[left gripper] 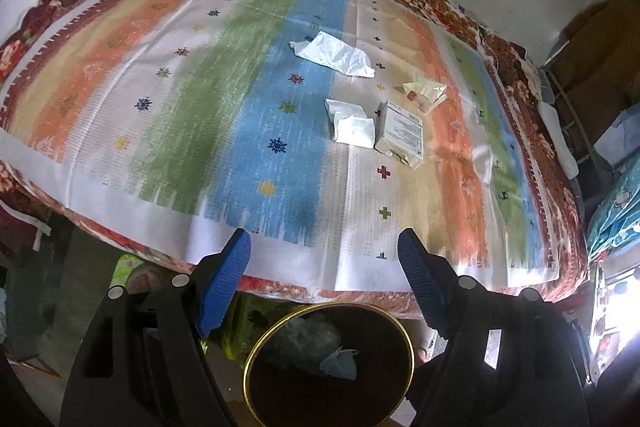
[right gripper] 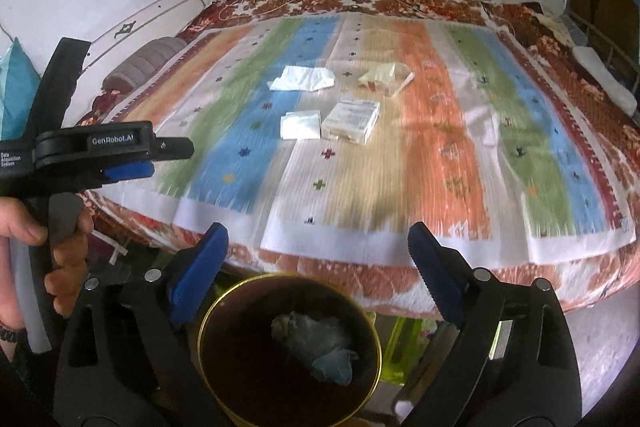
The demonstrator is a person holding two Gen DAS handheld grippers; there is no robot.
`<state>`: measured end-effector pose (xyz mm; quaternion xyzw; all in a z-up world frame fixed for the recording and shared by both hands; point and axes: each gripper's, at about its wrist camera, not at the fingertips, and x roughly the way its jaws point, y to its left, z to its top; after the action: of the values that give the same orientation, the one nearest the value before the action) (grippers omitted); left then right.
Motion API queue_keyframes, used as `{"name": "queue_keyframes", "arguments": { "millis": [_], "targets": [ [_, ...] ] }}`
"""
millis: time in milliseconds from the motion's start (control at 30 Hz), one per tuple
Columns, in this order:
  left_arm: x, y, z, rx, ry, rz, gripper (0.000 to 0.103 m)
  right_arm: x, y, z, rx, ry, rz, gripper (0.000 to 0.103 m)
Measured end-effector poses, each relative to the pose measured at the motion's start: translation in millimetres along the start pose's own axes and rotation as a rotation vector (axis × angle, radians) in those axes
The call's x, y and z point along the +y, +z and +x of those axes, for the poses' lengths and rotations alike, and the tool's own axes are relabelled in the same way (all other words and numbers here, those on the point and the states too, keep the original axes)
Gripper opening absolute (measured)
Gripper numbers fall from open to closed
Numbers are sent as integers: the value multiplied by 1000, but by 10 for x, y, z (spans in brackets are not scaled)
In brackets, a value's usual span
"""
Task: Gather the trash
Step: 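Raise both open tools from the bin back toward the bed, then reach the left tool to the white tissue while the right tool reaches the white medicine box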
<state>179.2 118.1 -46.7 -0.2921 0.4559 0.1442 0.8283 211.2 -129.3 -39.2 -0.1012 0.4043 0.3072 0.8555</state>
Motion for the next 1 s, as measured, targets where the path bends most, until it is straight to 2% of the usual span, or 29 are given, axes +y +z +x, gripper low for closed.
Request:
{"name": "queue_keyframes", "arguments": {
  "millis": [233,467,567,667,833,1000],
  "targets": [
    [15,160,145,-11,-20,19,75,10,144,201,-7,-14,-16,91],
    [98,331,387,-5,-85,2,75,-68,286,467,5,8,26,94],
    [113,388,565,29,-124,16,75,-58,314,608,13,-6,3,94],
    [153,429,708,51,-132,13,75,-82,335,726,15,-15,1,94],
    [164,545,819,39,-173,14,75,-123,385,876,6,-10,7,94],
    [231,666,964,52,-181,-3,75,-105,429,1065,30,-3,-17,94]
  ]
}}
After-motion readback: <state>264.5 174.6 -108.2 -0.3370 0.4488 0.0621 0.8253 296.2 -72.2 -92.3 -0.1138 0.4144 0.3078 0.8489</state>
